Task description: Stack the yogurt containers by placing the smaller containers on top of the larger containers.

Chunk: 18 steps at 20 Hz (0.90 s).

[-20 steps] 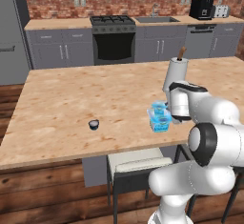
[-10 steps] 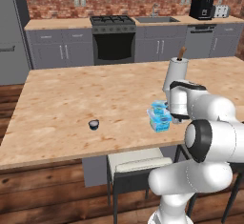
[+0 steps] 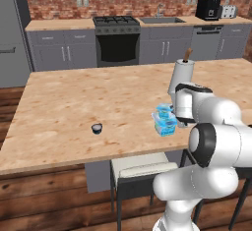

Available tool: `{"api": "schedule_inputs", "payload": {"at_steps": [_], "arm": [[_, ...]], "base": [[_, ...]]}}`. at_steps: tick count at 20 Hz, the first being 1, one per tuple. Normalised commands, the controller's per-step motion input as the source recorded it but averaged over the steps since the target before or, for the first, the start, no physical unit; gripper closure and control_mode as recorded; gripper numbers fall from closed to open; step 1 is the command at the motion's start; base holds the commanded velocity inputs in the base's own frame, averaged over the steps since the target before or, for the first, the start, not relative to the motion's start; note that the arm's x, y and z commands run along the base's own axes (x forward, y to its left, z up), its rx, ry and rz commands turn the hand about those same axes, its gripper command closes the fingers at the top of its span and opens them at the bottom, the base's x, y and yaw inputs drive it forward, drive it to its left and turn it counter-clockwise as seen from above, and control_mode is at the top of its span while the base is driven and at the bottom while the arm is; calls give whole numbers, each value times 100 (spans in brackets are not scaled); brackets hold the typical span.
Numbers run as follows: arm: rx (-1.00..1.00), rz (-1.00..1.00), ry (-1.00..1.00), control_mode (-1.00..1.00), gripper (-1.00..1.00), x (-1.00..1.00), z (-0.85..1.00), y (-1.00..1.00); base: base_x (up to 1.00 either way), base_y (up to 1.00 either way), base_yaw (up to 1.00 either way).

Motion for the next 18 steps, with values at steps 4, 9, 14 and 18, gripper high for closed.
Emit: {"api": "schedule_inputs", "payload": {"at_steps": [4,9,14,18], "arm": [[0,0,0,-100,100,0,0,0],[0,0,0,-100,-100,0,0,0],[3,0,0,-100,-100,0,12,-2],[8,0,0,-100,-100,-3,36,-9]], "base": [[0,0,0],[0,0,0],[0,0,0],[0,0,0]]}}
